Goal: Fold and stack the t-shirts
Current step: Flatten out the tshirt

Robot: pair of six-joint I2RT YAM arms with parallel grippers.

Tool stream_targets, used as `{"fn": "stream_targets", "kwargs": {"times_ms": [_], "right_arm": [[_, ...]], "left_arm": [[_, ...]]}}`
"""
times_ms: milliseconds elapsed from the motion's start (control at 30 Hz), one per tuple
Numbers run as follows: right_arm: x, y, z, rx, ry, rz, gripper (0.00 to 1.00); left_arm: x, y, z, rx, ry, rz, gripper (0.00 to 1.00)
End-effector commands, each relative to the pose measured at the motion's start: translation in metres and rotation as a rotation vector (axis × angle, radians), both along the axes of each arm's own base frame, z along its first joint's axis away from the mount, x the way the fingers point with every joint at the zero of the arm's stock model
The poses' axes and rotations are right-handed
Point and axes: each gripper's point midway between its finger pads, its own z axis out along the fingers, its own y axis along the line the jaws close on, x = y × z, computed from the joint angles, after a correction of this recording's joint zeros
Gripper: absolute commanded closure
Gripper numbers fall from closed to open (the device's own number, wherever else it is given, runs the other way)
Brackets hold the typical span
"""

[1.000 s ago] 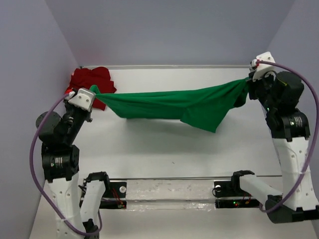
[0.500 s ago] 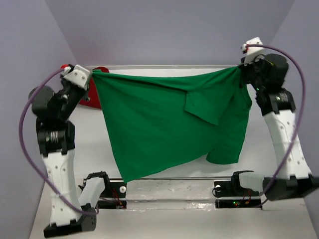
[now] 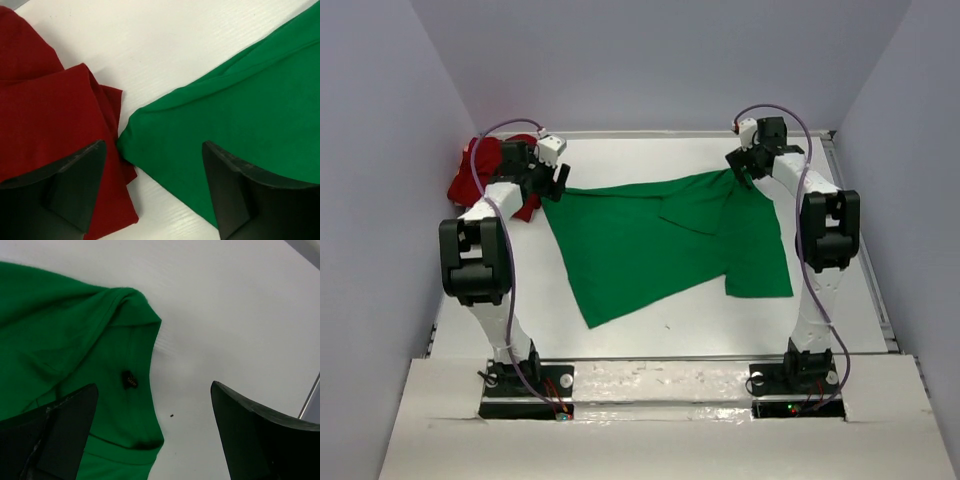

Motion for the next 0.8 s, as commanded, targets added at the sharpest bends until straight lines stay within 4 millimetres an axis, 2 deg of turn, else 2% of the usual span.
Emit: {"fn": "stream_targets", "kwargs": {"times_ms": [0,33,67,100,133,167,200,233,267,300,333,367,433,467,567,633,767], "right_arm": [[0.008,-0.002,0.084,0.028,-0.169,-0.012,0.0],[0.002,-0.001,0.087,0.036,-0.169,-0.008,0.0],[-0.005,0.0,0.091,0.04,-0.172,-0.01,0.0],[-0.011,-0.001,0.096,0.041,-0.176,-0.014,0.0],[-0.026,-0.003,0.105,0.04,-0.183,-0.019,0.0],[-0.033,-0.004,0.111,0.041,-0.19,-0.021,0.0],[-0.041,-0.004,0.118,0.042,-0.199,-0.019,0.0],[-0.049,-0.004,0.122,0.046,-0.201,-0.017,0.0],[-0.066,-0.004,0.13,0.05,-0.193,-0.016,0.0],[-0.076,0.002,0.132,0.08,-0.185,0.008,0.0],[-0.085,0.005,0.133,0.092,-0.173,0.021,0.0],[-0.104,0.006,0.135,0.102,-0.154,0.029,0.0],[-0.122,0.013,0.132,0.131,-0.129,0.058,0.01],[-0.137,0.015,0.129,0.142,-0.105,0.067,0.04],[-0.159,0.025,0.116,0.188,-0.038,0.106,0.12],[-0.17,0.03,0.102,0.214,0.02,0.117,0.25],[-0.182,0.039,0.076,0.257,0.115,0.146,0.44]], "left_arm": [[0.031,-0.023,0.115,0.066,-0.338,-0.01,0.09],[0.02,-0.036,0.131,0.072,-0.372,-0.034,0.05],[0.019,-0.041,0.13,0.081,-0.371,-0.044,0.02],[0.009,-0.041,0.146,0.095,-0.402,-0.035,0.01],[0.0,-0.044,0.155,0.1,-0.418,-0.044,0.01],[-0.015,-0.046,0.174,0.101,-0.459,-0.053,0.01],[-0.023,-0.047,0.183,0.102,-0.472,-0.06,0.01],[-0.034,-0.047,0.182,0.108,-0.443,-0.074,0.01],[-0.046,-0.049,0.195,0.103,-0.457,-0.093,0.01],[-0.053,-0.049,0.199,0.101,-0.457,-0.094,0.01],[-0.064,-0.048,0.192,0.097,-0.417,-0.094,0.01],[-0.08,-0.047,0.193,0.092,-0.419,-0.098,0.01],[-0.096,-0.046,0.189,0.082,-0.409,-0.094,0.01],[-0.11,-0.043,0.185,0.08,-0.404,-0.079,0.01],[-0.129,-0.037,0.176,0.096,-0.39,-0.069,0.01],[-0.142,-0.029,0.169,0.126,-0.376,-0.05,0.01],[-0.168,-0.024,0.16,0.139,-0.354,-0.068,0.01]]}}
